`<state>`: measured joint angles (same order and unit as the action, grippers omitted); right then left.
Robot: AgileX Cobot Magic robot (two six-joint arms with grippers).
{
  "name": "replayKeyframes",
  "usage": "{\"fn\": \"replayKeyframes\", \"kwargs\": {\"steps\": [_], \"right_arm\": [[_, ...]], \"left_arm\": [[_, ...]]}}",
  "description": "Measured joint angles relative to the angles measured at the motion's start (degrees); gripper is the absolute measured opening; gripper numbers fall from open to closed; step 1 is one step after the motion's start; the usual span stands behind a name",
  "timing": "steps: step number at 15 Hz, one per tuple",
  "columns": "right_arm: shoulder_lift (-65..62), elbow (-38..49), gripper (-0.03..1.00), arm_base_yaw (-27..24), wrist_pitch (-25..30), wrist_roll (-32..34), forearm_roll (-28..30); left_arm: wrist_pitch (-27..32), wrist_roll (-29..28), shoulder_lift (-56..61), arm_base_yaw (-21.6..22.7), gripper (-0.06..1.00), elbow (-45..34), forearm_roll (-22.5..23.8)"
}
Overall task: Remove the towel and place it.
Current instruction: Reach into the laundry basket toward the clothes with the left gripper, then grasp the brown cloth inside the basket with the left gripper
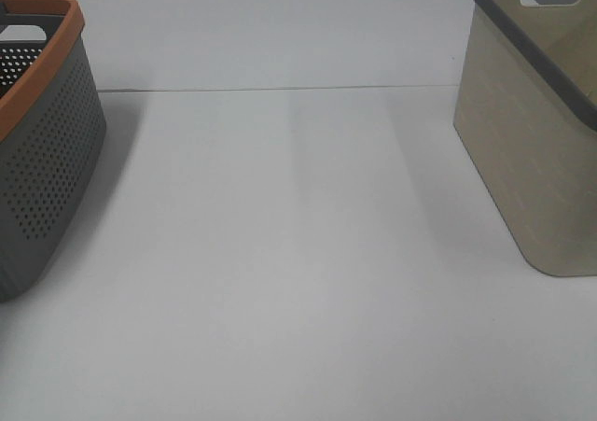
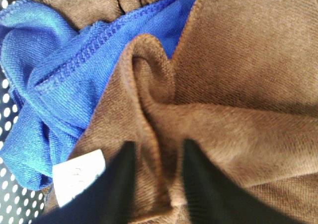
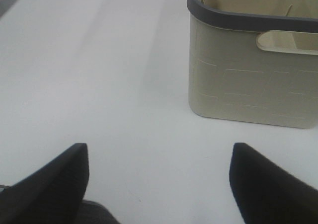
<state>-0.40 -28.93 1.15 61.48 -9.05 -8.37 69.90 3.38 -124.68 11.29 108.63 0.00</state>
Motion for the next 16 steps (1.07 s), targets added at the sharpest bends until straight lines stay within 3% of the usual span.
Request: {"fn": "replayKeyframes", "kwargs": {"steps": [2,3,16], "right_arm": [[0.00,0.00,0.74,0.00,0.00,0.00,0.00],[0.00,0.00,0.74,0.00,0.00,0.00,0.00],[0.00,0.00,0.74,0.00,0.00,0.00,0.00]], "left_arm": [[0.00,0.46,0.00,0.00,0.04,0.00,0.00],[0.00,0.52,0.00,0.00,0.01,0.00,0.00],[0.06,0.46,10.60,0.00,0.01,0.00,0.00]]}}
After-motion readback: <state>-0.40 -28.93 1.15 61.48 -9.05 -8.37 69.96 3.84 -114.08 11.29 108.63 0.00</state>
